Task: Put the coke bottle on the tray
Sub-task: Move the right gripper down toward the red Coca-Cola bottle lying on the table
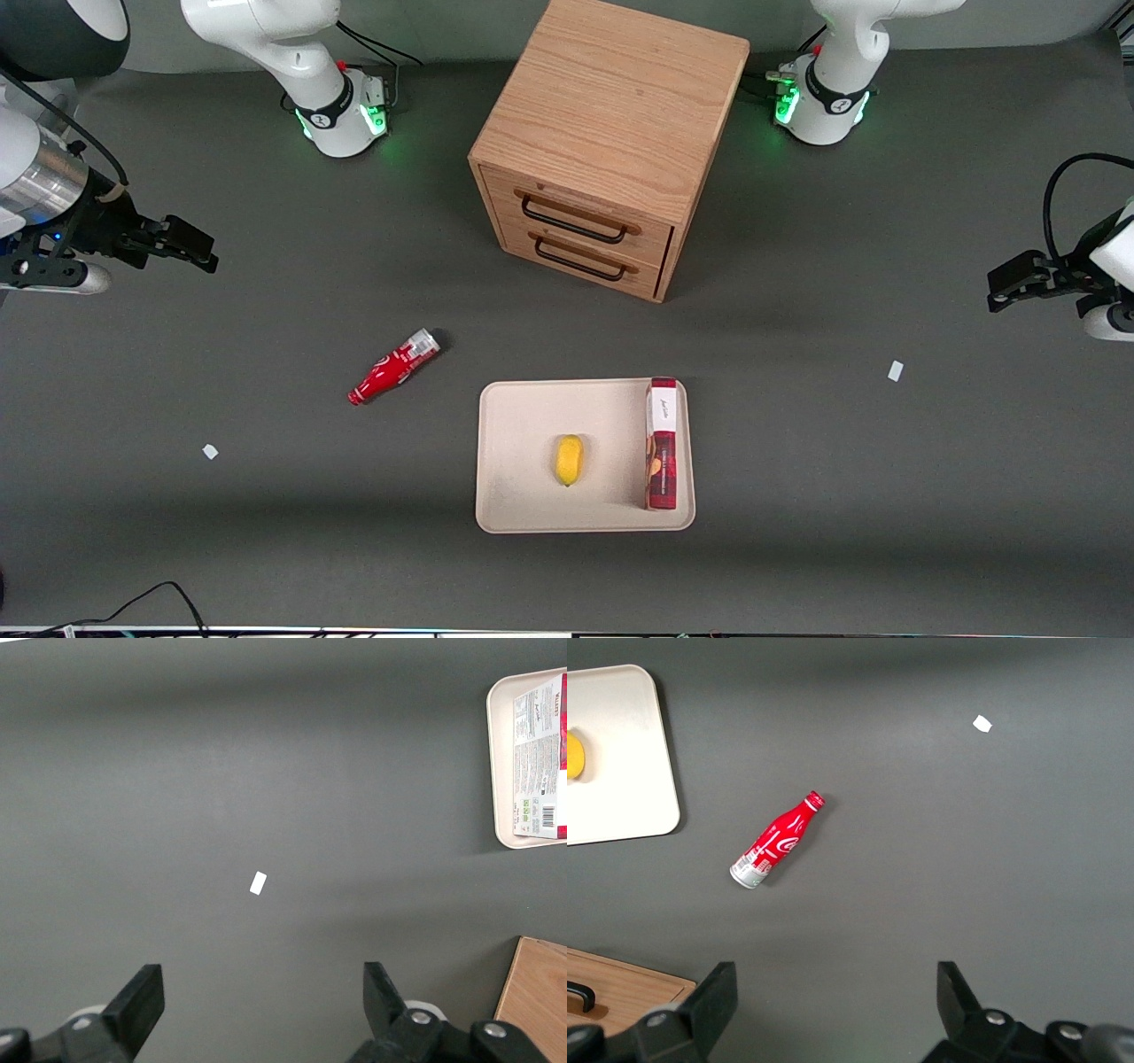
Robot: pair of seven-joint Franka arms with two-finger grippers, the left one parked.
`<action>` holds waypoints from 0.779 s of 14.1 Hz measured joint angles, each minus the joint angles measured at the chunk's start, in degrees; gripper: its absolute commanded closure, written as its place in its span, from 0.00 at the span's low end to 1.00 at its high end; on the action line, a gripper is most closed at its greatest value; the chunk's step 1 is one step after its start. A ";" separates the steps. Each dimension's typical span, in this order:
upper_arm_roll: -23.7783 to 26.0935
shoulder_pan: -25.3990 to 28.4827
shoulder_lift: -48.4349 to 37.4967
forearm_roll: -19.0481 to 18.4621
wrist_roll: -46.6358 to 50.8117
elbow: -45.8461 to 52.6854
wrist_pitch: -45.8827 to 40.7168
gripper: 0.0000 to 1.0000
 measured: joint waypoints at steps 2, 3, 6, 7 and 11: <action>0.75 0.02 0.88 0.67 6.34 -0.42 1.16 0.00; 1.66 0.06 1.76 1.14 11.21 -0.83 2.95 0.00; 5.80 0.19 6.24 1.33 27.85 -2.84 10.20 0.00; 7.20 0.23 8.30 1.33 32.41 -3.44 12.26 0.00; 9.70 0.36 17.04 -1.32 47.33 -8.41 23.95 0.00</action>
